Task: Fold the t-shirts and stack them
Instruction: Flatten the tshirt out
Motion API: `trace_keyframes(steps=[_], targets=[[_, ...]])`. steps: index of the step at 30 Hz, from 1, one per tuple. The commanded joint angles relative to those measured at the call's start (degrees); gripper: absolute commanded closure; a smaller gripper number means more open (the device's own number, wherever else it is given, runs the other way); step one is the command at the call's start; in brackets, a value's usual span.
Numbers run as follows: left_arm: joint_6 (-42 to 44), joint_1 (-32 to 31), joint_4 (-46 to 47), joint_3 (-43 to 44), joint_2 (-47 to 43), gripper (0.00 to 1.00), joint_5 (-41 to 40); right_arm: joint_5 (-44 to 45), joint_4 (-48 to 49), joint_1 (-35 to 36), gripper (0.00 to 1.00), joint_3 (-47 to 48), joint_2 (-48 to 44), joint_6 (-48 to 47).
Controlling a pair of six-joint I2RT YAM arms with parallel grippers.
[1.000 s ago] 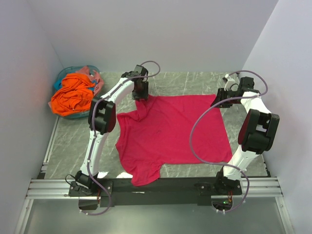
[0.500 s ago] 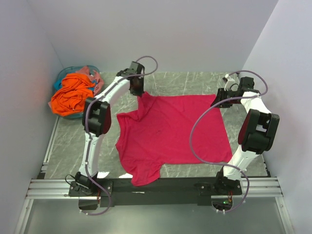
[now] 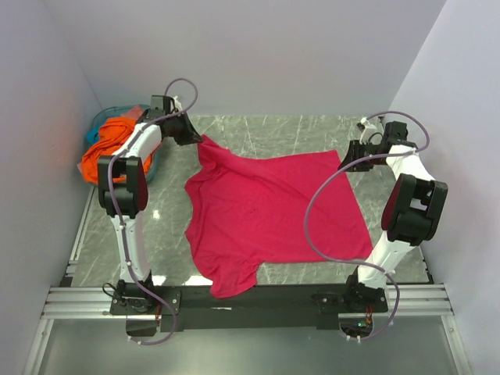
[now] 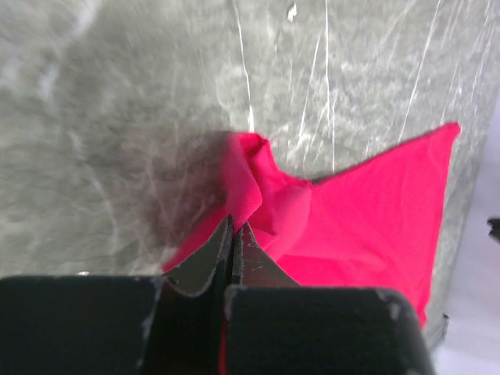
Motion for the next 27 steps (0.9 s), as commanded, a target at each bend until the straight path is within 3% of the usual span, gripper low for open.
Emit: trace_keyframes(steps=[1, 5, 8, 15, 23, 27], targets=[[-2.0, -1.1, 4.2, -0.7, 0.2, 0.97, 4.9, 2.0, -0.6, 0.1, 0.61, 7.1, 3.2, -1.1], [-1.6, -1.1, 4.8, -0.6, -0.3, 0.96, 3.4, 4.6, -1.9, 0.7, 0.60, 13.4, 9.1, -0.9], [-1.1, -1.1, 4.5, 1.3, 0.7, 0.89, 2.5, 5.9, -3.4, 1.6, 0.58, 17.6, 13.2, -0.5], [-1.5, -1.1, 4.0, 8.5, 4.8, 0.90, 2.6, 11.0, -4.8, 3.7, 0.54, 26.7, 21.4, 2.7], [-1.8, -0.9, 6.1, 8.1, 5.2, 0.90, 3.6, 18.5, -4.4, 6.4, 0.53, 35.7, 27.6, 6.3], [-2.1, -0.9, 6.4, 8.2, 5.2, 0.90, 4.5, 20.3, -8.6, 6.6, 0.52, 44.5, 32.7, 7.7]])
